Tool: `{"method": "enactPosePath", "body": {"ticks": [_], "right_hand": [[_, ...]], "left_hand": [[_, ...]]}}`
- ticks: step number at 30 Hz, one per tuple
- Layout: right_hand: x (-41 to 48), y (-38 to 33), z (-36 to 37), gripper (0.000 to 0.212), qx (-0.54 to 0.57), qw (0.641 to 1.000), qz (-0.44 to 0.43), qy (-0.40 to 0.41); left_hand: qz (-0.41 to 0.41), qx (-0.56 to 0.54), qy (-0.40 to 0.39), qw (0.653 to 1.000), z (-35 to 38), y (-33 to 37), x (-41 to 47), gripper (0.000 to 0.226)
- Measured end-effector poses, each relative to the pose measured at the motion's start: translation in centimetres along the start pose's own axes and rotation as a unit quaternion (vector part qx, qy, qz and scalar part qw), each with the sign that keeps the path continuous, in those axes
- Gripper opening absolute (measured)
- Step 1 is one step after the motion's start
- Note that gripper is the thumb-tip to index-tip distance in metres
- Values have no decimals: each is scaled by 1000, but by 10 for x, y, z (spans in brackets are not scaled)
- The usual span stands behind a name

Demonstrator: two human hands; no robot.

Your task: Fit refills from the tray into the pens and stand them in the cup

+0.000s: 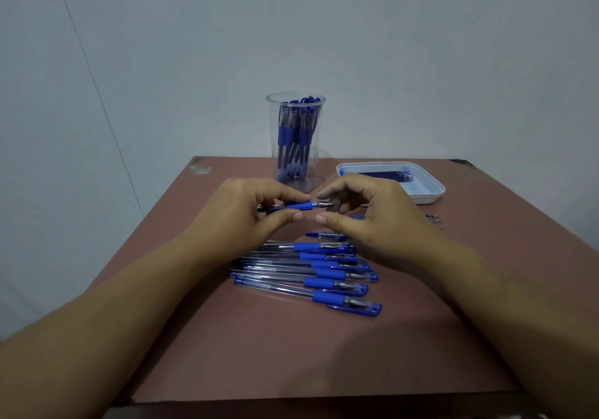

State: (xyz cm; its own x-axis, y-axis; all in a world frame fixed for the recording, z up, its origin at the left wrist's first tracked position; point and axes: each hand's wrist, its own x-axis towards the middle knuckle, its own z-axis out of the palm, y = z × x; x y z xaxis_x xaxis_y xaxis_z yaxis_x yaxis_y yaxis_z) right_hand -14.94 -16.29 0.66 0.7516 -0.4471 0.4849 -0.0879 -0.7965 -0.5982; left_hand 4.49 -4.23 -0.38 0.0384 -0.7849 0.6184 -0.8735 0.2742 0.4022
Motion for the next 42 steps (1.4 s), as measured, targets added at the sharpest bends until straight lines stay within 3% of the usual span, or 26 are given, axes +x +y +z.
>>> {"method": "enactPosePath", "body": {"ticks": [7,20,28,34,38,42], "right_hand": [[4,1,3,10,-7,1000,7,1],[6,8,-3,19,-16,997,-39,58],[18,16,-7,15,-187,975,5,-119],[22,15,-2,19,-201,964,23,-172],[18,9,-9,22,-135,981,46,-135],[11,6,-14,18,-103,993,12,-59]], "left_hand": [[-14,11,-9,1000,0,-1,0,25],[-83,-35,-24,996,-3,-7,0,20],[-83,-13,-19,996,-5,-11,1,22],[-85,-6,-18,996,-5,-10,1,23],[-89,-5,-14,996,-4,-11,2,22],[-77,-7,-6,997,-2,-11,1,23]]}}
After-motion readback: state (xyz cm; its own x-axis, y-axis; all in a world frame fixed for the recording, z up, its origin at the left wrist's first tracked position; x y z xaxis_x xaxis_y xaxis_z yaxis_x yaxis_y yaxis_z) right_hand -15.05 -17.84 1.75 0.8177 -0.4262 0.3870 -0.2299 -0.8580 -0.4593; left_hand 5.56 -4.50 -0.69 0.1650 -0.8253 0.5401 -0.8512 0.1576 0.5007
